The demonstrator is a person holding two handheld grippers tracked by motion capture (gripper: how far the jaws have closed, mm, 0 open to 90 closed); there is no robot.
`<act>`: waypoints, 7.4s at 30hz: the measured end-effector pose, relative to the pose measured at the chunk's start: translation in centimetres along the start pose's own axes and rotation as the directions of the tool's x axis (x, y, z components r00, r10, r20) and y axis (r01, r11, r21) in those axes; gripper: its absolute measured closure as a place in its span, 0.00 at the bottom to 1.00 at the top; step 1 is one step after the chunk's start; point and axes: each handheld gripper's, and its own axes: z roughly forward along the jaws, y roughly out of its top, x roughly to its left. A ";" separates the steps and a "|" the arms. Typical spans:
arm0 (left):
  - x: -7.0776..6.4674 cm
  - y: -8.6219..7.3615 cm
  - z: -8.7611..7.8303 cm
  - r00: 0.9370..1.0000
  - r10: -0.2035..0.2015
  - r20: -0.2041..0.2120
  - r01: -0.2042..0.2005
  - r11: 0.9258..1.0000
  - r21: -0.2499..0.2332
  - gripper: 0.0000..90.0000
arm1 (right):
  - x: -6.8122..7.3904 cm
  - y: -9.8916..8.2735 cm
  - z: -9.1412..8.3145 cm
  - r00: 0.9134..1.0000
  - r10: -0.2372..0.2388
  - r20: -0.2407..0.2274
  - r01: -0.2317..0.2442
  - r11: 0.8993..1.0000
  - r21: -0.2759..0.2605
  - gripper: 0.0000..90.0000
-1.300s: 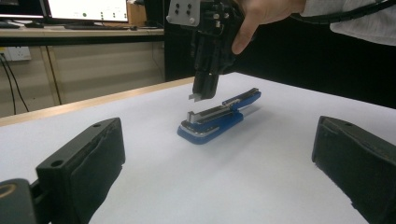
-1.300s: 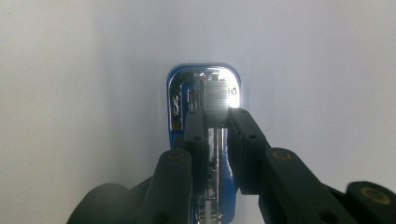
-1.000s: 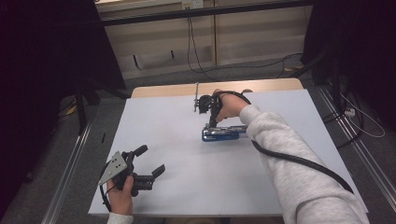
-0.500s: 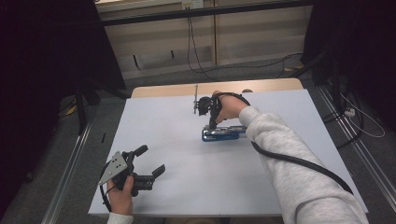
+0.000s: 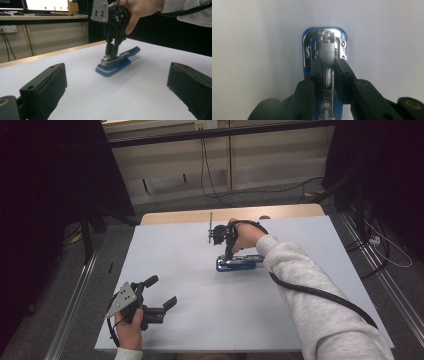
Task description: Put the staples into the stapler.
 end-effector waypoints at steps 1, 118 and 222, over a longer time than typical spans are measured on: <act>0.0 0.0 0.0 1.000 0.000 0.000 0.000 1.000 0.000 0.03 | 0.0 0.0 0.0 1.000 0.000 0.000 0.000 1.000 0.000 0.87; 0.2 -0.2 2.1 0.997 -0.077 0.028 0.075 0.994 0.084 0.03 | 3.2 -12.0 -0.5 0.916 0.402 0.005 -0.352 0.808 -0.473 0.20; 2.1 -1.0 18.9 0.976 -0.156 -0.152 0.212 0.844 0.493 1.00 | 7.1 -24.5 1.7 0.707 0.704 0.064 -0.551 0.606 -0.574 1.00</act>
